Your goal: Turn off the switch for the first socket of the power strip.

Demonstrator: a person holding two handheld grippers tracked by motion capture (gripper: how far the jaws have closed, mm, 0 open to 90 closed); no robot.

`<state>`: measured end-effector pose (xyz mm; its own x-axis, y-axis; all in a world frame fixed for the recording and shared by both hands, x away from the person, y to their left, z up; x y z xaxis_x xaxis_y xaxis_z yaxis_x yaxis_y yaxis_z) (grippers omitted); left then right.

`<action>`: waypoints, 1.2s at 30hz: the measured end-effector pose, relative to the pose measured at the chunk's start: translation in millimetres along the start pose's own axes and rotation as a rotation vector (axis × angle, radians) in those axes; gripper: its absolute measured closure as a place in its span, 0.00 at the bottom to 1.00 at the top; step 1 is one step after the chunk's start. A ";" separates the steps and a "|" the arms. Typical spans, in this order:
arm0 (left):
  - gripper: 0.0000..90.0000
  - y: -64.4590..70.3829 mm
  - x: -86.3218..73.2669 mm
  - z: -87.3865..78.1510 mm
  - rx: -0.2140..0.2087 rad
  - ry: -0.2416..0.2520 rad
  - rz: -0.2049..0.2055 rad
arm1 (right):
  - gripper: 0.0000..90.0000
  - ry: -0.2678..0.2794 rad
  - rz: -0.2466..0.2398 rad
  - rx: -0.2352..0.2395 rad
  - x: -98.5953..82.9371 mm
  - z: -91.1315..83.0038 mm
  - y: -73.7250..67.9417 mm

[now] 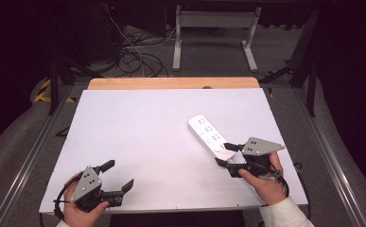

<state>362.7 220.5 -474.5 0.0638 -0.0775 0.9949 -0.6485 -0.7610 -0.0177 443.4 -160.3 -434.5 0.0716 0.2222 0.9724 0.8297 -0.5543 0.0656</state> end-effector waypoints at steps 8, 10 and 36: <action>0.14 -0.4 0.0 -0.5 0.002 -0.002 -0.001 | 0.42 -0.017 0.013 -0.005 3.0 10.8 12.4; 0.14 -1.0 -0.1 -0.5 0.001 -0.003 0.006 | 0.41 -0.020 0.018 -0.010 3.8 12.1 15.4; 0.15 -1.9 -0.8 -0.8 0.002 -0.011 0.012 | 0.66 -0.127 0.037 -0.048 -8.4 39.9 42.0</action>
Point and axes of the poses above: each handheld gripper's, and its own axes: z roughly forward along the jaws, x roughly out of its top, y roughly to its right, the point moved 5 cm from there along z, roughly forward along the jaws, and after that the axes turned 15 degrees about y, right-handed, at the moved point
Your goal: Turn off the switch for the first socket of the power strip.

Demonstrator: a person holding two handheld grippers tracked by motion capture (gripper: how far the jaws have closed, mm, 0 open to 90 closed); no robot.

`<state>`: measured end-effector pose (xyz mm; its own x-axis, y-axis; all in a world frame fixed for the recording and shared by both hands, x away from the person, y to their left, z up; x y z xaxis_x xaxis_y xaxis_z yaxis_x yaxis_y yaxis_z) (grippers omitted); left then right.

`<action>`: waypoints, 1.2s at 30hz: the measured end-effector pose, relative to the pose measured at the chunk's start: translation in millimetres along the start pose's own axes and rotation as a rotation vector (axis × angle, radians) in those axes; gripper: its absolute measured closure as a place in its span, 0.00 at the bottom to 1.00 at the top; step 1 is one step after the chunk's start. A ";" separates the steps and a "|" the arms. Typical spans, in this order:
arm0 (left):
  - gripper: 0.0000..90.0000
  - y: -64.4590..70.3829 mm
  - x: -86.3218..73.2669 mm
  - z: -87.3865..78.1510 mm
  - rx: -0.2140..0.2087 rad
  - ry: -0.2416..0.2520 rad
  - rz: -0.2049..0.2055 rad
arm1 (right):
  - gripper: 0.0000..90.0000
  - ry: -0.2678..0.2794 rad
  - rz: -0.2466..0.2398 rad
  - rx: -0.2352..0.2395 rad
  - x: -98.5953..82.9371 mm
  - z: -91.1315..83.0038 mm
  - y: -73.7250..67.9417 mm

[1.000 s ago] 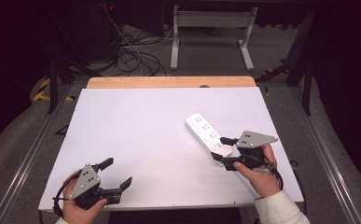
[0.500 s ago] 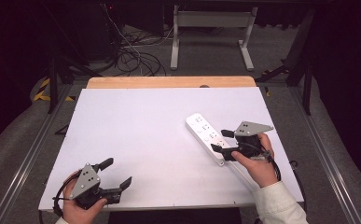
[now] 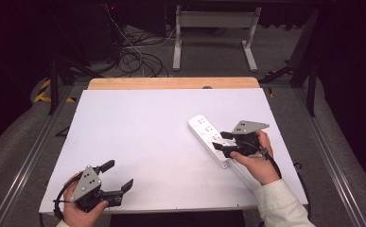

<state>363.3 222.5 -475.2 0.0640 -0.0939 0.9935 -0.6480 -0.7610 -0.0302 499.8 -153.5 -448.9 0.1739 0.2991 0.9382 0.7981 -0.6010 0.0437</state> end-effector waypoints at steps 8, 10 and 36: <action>0.15 0.0 -0.2 -0.1 0.001 -0.003 0.002 | 0.98 -0.035 -0.008 0.024 0.7 2.6 5.2; 0.15 0.1 -0.4 -0.1 0.002 -0.006 -0.001 | 1.00 -0.055 -0.002 0.032 -1.4 5.1 6.0; 0.16 0.5 -1.1 -0.3 0.004 -0.011 -0.014 | 1.00 -0.270 -0.010 -0.010 -22.5 26.5 9.3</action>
Point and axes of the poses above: each handheld gripper's, and its own axes: z roughly forward along the jaws, x roughly out of its top, y roughly to its right, the point moved 5 cm from there along z, roughly forward along the jaws, and after that the axes turned 15 degrees about y, right-handed, at the moved point
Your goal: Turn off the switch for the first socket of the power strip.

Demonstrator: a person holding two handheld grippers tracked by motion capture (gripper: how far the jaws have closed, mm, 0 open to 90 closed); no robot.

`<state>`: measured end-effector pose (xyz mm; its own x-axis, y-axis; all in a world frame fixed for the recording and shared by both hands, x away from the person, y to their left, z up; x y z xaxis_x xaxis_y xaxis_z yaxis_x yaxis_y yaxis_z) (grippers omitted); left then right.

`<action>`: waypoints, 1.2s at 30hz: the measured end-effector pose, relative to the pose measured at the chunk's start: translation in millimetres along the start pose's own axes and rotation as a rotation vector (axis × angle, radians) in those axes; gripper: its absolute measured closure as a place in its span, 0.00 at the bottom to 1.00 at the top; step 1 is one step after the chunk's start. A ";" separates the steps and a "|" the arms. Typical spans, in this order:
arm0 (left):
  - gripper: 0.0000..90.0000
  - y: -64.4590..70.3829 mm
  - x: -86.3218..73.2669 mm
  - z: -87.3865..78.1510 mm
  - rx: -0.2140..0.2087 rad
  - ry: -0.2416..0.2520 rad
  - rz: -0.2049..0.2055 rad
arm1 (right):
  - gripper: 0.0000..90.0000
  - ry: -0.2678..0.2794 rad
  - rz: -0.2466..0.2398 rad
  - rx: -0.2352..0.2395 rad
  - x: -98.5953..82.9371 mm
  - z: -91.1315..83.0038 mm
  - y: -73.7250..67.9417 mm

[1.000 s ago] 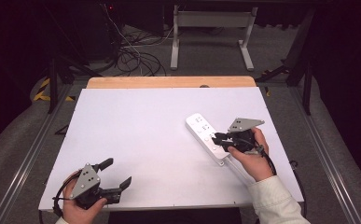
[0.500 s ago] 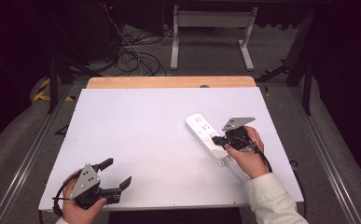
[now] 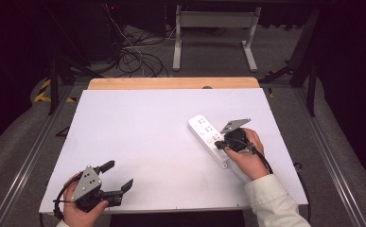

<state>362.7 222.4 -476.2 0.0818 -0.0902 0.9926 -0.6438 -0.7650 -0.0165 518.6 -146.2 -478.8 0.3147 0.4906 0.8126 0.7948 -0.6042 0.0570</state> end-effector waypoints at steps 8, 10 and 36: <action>0.16 -0.2 0.1 -0.2 0.000 -0.001 0.003 | 1.00 -0.013 0.000 0.010 -0.9 0.6 -1.6; 0.16 0.1 0.1 -0.2 0.001 0.000 -0.001 | 1.00 -0.021 -0.003 0.015 -1.6 0.9 -1.3; 0.16 0.4 0.0 -0.2 -0.001 -0.003 0.000 | 1.00 -0.048 -0.017 0.002 -3.6 4.2 -3.2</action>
Point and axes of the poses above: each handheld gripper's, and its own axes: z roughly forward along the jaws, x roughly out of its top, y roughly to its right, the point moved 5 cm from there along z, roughly forward along the jaws, and after that the axes turned 15 degrees about y, right-handed, at the moved point
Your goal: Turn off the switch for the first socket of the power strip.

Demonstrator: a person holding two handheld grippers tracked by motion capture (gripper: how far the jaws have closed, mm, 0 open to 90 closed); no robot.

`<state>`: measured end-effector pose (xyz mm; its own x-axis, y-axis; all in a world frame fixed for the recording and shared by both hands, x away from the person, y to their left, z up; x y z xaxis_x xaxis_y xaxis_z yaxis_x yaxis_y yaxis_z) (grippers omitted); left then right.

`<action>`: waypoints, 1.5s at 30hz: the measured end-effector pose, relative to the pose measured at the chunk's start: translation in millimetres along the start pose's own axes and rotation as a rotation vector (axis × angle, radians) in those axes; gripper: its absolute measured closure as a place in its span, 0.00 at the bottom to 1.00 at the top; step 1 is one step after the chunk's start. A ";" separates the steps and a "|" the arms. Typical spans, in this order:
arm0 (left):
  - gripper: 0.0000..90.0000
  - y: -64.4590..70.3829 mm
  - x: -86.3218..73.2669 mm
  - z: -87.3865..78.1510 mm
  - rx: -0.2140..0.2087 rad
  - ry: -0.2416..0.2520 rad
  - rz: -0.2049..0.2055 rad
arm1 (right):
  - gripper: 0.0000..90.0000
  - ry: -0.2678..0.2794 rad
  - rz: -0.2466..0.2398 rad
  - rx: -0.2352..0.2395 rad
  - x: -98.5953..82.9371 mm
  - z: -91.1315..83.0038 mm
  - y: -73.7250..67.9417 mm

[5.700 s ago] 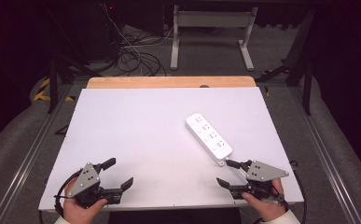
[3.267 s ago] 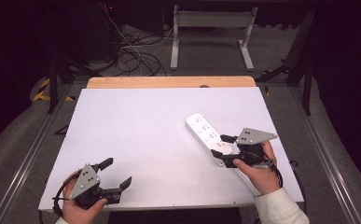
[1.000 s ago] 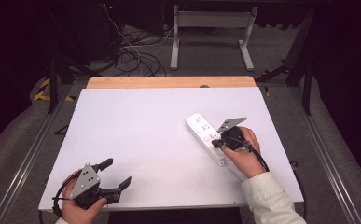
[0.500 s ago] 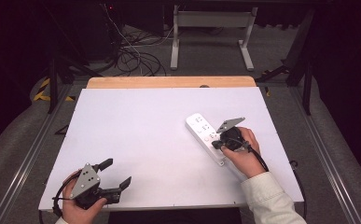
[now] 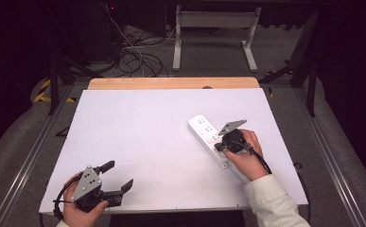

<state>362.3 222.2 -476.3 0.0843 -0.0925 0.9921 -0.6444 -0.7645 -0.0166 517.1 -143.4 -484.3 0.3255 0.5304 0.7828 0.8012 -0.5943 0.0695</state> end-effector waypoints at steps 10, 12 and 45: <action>0.16 0.3 -0.1 -0.1 -0.001 -0.001 0.001 | 1.00 0.000 0.010 -0.007 -0.4 0.3 -0.6; 0.16 0.4 -0.1 0.0 -0.001 -0.001 0.000 | 1.00 0.000 0.015 -0.006 -0.5 0.3 -0.5; 0.16 -1.8 1.2 -1.1 0.006 0.005 0.010 | 1.00 0.175 0.027 -0.063 22.7 -24.9 -6.0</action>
<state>362.8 224.2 -474.9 0.0746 -0.0970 0.9925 -0.6409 -0.7672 -0.0268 507.1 -142.8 -451.5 0.2493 0.4040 0.8801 0.7586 -0.6464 0.0819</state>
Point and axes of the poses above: each handheld gripper's, and its own axes: z roughly forward along the jaws, x roughly out of its top, y roughly to its right, the point moved 5 cm from there along z, roughly forward along the jaws, and after that the axes turned 15 degrees about y, right-handed, at the moved point
